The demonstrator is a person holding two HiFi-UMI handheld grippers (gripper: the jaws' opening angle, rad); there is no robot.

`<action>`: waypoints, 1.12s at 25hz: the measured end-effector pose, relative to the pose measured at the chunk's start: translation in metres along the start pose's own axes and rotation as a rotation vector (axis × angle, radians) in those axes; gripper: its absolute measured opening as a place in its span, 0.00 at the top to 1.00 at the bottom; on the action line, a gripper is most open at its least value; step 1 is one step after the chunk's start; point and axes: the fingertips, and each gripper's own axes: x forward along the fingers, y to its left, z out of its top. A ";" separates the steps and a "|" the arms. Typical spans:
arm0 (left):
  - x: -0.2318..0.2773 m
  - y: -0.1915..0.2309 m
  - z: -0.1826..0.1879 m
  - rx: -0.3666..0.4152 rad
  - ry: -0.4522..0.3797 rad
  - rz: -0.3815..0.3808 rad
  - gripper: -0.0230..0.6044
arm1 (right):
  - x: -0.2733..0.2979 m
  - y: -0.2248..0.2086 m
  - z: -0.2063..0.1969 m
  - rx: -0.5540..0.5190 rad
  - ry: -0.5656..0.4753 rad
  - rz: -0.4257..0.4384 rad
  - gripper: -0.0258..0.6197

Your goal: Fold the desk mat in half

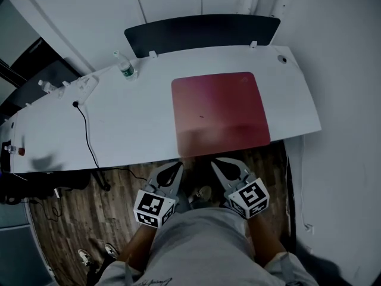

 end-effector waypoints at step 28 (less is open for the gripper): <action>0.019 0.077 -0.036 0.005 0.081 -0.070 0.93 | 0.085 0.002 -0.048 -0.081 0.186 -0.014 0.95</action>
